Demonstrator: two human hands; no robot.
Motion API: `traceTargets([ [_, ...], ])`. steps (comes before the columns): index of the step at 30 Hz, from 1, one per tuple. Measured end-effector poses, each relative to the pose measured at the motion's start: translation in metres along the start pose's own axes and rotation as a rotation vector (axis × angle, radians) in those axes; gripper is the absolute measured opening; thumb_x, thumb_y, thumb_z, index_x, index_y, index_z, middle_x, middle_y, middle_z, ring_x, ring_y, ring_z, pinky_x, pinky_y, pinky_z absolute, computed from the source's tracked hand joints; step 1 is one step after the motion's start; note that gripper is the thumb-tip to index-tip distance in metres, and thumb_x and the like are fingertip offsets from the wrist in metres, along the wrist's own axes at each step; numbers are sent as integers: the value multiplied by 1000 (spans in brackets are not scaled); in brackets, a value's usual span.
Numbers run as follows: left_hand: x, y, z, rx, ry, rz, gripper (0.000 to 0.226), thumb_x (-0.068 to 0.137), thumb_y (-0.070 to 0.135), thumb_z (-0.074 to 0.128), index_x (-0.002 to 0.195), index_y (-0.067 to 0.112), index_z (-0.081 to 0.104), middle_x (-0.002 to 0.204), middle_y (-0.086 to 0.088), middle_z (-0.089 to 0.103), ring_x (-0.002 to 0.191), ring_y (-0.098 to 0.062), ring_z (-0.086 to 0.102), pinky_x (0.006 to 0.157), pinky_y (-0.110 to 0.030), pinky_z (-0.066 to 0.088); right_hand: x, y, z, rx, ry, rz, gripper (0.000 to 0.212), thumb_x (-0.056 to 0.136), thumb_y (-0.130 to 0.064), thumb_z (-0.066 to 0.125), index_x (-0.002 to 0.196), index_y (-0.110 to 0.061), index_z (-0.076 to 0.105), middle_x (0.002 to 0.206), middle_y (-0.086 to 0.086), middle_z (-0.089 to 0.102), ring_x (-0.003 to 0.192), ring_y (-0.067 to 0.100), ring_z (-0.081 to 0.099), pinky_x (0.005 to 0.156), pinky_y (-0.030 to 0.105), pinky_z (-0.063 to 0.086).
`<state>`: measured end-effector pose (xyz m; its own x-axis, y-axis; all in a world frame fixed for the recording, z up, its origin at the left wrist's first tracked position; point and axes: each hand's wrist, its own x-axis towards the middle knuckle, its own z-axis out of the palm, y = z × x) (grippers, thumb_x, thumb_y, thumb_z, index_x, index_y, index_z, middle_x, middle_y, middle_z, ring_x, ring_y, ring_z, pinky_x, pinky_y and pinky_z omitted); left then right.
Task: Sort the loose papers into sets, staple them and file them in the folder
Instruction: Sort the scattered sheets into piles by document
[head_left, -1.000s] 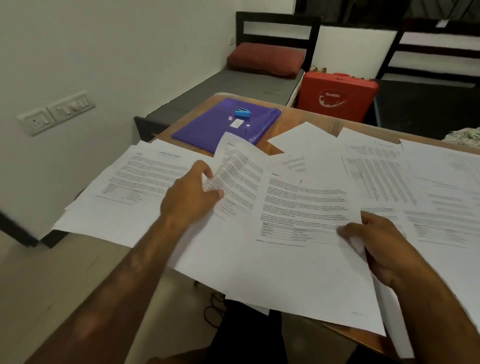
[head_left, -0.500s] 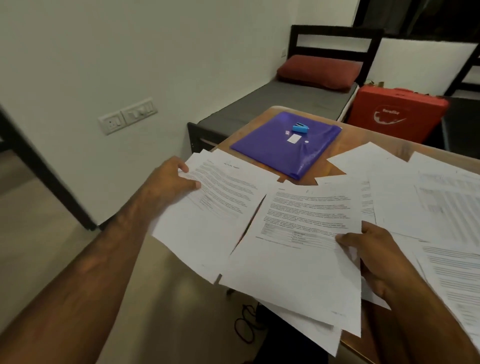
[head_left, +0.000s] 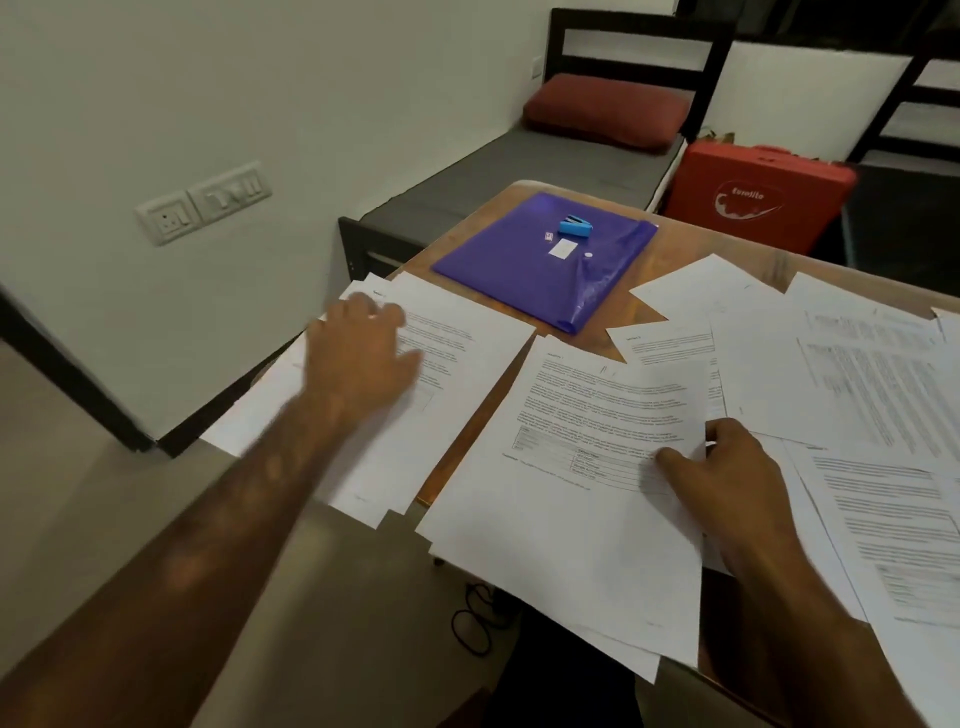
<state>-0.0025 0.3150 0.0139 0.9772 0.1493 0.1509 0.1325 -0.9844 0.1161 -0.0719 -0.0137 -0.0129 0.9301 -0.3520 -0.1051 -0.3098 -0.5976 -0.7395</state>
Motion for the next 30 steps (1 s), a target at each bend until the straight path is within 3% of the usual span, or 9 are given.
traceTargets([
  [5,-47,69,23,-242,-134,325,57,96,68,48,142,35,52,154,5,45,141,-19,41,117,-45,31,-4,6,6,89,-5,57,34,91,-24,75,117,-15,54,111,-2,62,96,25,62,81,37,56],
  [8,-57,84,35,-251,-188,414,56,99,63,46,147,34,47,159,6,40,145,-18,37,121,-46,28,-4,10,8,40,9,36,39,91,-32,76,117,-17,52,109,-6,61,91,20,60,80,38,58],
  [13,-55,82,39,-163,-187,434,32,101,38,48,131,28,52,139,5,50,128,-16,47,115,-42,34,-9,8,-1,-228,20,-25,46,93,-53,69,115,-19,47,106,-4,58,84,13,52,78,31,44],
  [18,-57,97,34,-159,-148,392,35,100,40,51,133,28,51,145,5,47,133,-17,44,118,-43,31,-13,6,-10,-445,111,-40,57,95,-66,55,129,-21,47,119,-1,67,99,22,68,82,33,50],
  [24,-71,187,27,-375,-154,476,32,98,45,60,127,32,55,142,9,52,126,-13,48,114,-36,35,-8,15,-34,-421,144,-79,38,99,-57,53,120,-26,53,105,-5,67,82,10,52,74,28,41],
  [27,-75,239,30,-424,-148,530,29,99,42,60,126,32,55,141,10,52,125,-14,49,113,-34,34,0,32,-55,-408,173,-60,29,99,-54,53,114,-29,55,91,-10,59,79,11,53,71,29,42],
  [30,-69,284,39,-433,-157,602,27,101,35,58,127,27,56,138,6,56,123,-14,51,111,-35,39,11,55,-81,-392,225,-35,20,99,-48,53,108,-30,57,88,-11,64,75,12,54,66,28,39],
])
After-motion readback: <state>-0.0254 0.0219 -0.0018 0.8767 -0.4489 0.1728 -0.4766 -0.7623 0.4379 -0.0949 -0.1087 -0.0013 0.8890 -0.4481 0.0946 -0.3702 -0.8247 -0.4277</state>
